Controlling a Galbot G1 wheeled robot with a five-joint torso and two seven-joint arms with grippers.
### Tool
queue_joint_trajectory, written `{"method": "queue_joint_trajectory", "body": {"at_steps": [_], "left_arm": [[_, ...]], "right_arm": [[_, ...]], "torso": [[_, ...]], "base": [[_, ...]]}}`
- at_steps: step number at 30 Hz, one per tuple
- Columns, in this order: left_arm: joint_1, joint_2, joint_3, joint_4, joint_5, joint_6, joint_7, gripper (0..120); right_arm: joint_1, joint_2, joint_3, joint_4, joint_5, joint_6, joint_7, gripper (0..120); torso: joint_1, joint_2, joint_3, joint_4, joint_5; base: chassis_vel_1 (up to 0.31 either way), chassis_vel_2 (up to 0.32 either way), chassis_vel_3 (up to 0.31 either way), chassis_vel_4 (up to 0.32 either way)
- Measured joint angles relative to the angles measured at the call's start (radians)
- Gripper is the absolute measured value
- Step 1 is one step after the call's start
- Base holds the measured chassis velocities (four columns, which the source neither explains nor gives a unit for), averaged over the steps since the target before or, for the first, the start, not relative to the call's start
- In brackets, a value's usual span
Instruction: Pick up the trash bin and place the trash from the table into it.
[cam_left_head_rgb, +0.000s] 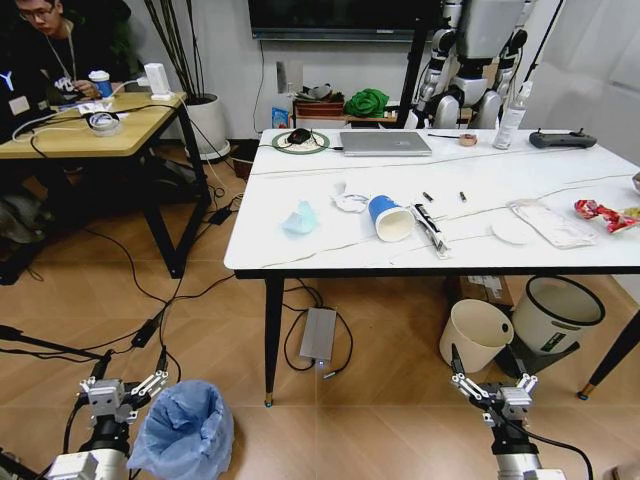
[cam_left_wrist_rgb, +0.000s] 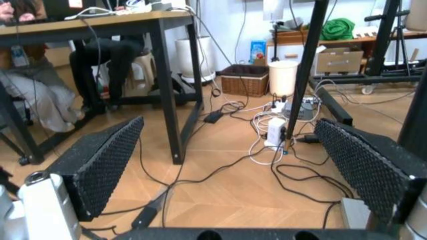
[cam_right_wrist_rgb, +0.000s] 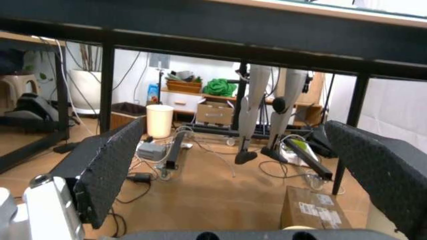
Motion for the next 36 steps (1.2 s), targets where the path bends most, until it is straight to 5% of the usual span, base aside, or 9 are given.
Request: {"method": "queue_joint_trajectory", "body": {"at_steps": [36], "left_arm": [[0.023,-0.014,-0.024,0.042,-0.024,-0.013,0.016,100]], "right_arm": [[0.013,0.0,-0.007,-0.031,0.004,0.034,0.0,100]], "torso": [[-0.061,-0.155,-0.094,0.0,0.0]], "base": [[0.0,0.0,0.0,0.0]]}}
